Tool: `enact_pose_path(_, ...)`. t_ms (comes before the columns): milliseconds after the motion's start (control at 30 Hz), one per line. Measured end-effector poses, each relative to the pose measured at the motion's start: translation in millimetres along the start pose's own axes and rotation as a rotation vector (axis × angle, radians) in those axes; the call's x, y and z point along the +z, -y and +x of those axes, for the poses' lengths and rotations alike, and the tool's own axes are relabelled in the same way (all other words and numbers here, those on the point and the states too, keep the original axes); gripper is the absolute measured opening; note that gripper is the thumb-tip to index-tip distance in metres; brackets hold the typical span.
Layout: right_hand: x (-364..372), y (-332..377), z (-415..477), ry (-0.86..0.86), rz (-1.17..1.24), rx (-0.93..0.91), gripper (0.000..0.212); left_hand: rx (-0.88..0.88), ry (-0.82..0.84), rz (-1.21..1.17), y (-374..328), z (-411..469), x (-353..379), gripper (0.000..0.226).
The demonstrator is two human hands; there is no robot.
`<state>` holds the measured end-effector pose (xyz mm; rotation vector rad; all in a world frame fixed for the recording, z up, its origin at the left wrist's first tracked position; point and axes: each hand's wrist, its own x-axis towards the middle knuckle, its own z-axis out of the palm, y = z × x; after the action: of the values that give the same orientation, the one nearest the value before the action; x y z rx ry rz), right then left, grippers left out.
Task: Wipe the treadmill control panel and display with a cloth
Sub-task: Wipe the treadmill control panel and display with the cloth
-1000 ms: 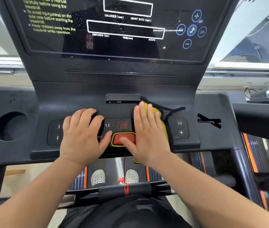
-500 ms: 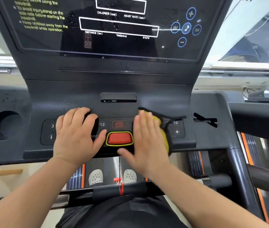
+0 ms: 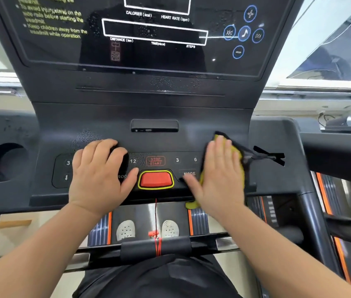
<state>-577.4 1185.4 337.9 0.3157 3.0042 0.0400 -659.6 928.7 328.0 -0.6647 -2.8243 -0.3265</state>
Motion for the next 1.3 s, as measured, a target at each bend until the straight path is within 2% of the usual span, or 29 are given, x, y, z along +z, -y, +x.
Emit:
enact_pose_path(100, -2, 32, 10, 0.036, 0.035, -0.202, 0.106, -0.016, 0.012, 0.001, -2, 0, -1, 0.049)
enact_pose_path(200, -10, 16, 37, -0.019, 0.145, -0.306, 0.096, -0.016, 0.031, 0.004, -3, 1, -1, 0.049)
enact_pose_path(300, -27, -29, 53, -0.173, 0.214, -0.231, 0.086, -0.014, 0.035, 0.004, -3, 1, -2, 0.049)
enact_pose_path(367, -34, -44, 44, -0.241, 0.261, -0.219, 0.087, -0.017, 0.027, 0.001, -3, 2, -2, 0.049)
enact_pose_path(467, -17, -39, 10, -0.139, 0.152, -0.208, 0.094, -0.018, 0.013, -0.001, -3, 1, -2, 0.049)
enact_pose_path(567, 2, -27, -1, -0.013, 0.091, -0.046, 0.102, -0.021, 0.003, -0.001, -2, 0, -1, 0.049)
enact_pose_path(700, -11, -3, 42, -0.039, 0.181, 0.150, 0.109, -0.022, 0.014, 0.003, -3, 1, -1, 0.049)
enact_pose_path(767, -11, 10, 56, -0.057, 0.170, 0.169, 0.106, -0.021, 0.014, 0.004, -3, 2, -1, 0.048)
enact_pose_path(833, -8, 23, 50, -0.058, 0.144, 0.088, 0.100, -0.016, 0.001, 0.004, -2, 2, -1, 0.048)
enact_pose_path(933, -2, 33, 28, 0.004, 0.122, -0.128, 0.093, -0.013, -0.037, 0.007, -3, 1, 0, 0.047)
enact_pose_path(1033, 1, 6, 15, 0.037, 0.076, -0.224, 0.093, -0.006, -0.059, -0.006, -2, 1, 0, 0.046)
enact_pose_path(1200, 0, -65, 32, -0.010, 0.162, 0.155, 0.105, -0.012, -0.052, -0.018, -1, 1, 1, 0.045)
enact_pose_path(1300, -6, -42, 50, -0.019, 0.172, 0.221, 0.112, -0.012, -0.038, -0.017, -1, 1, 1, 0.046)
